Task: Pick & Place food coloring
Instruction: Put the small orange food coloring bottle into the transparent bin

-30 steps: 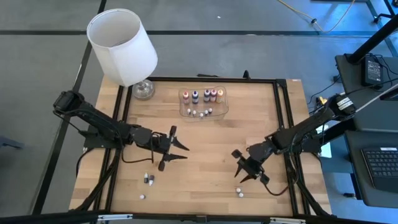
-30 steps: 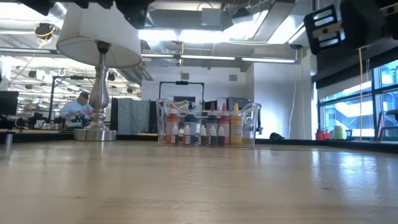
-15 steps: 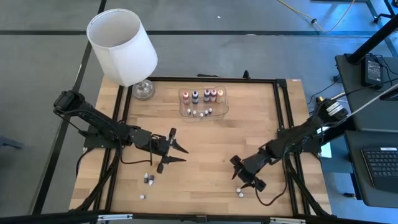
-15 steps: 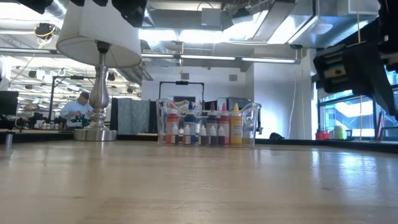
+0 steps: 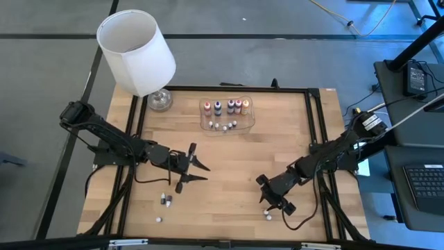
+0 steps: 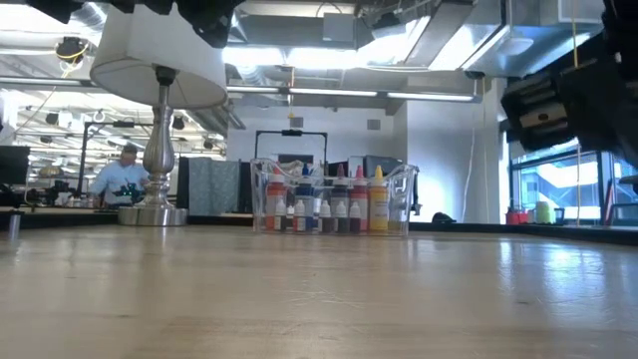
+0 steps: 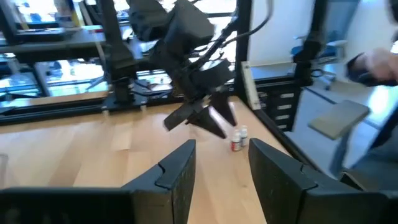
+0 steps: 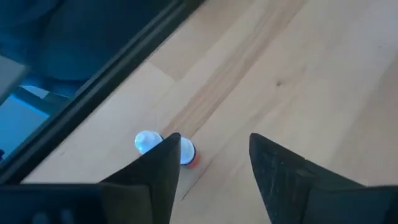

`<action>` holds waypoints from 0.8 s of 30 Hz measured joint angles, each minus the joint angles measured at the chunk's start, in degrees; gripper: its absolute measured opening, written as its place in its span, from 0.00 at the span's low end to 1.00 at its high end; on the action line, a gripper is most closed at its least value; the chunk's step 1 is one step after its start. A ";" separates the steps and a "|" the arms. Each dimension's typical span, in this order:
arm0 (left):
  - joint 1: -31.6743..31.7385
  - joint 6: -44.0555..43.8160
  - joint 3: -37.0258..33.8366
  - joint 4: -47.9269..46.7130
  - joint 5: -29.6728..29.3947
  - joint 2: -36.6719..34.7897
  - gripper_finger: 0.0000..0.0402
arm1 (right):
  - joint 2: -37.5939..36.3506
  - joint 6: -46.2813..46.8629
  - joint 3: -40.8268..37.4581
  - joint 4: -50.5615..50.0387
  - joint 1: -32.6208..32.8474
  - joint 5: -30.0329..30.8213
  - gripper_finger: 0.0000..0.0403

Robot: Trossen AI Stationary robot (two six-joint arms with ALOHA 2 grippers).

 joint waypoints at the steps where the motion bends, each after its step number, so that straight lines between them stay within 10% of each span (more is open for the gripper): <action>1: 0.00 0.00 0.00 -0.01 -0.70 0.00 0.36 | -0.19 0.81 1.49 -3.07 0.20 0.87 0.48; 8: 0.00 0.00 0.00 -0.22 -6.42 0.00 0.36 | -0.18 5.00 11.96 -24.86 3.96 12.91 0.47; 24: 0.00 2.82 0.00 -0.20 -7.78 0.02 0.36 | -0.18 21.36 15.41 -31.21 4.71 8.16 0.53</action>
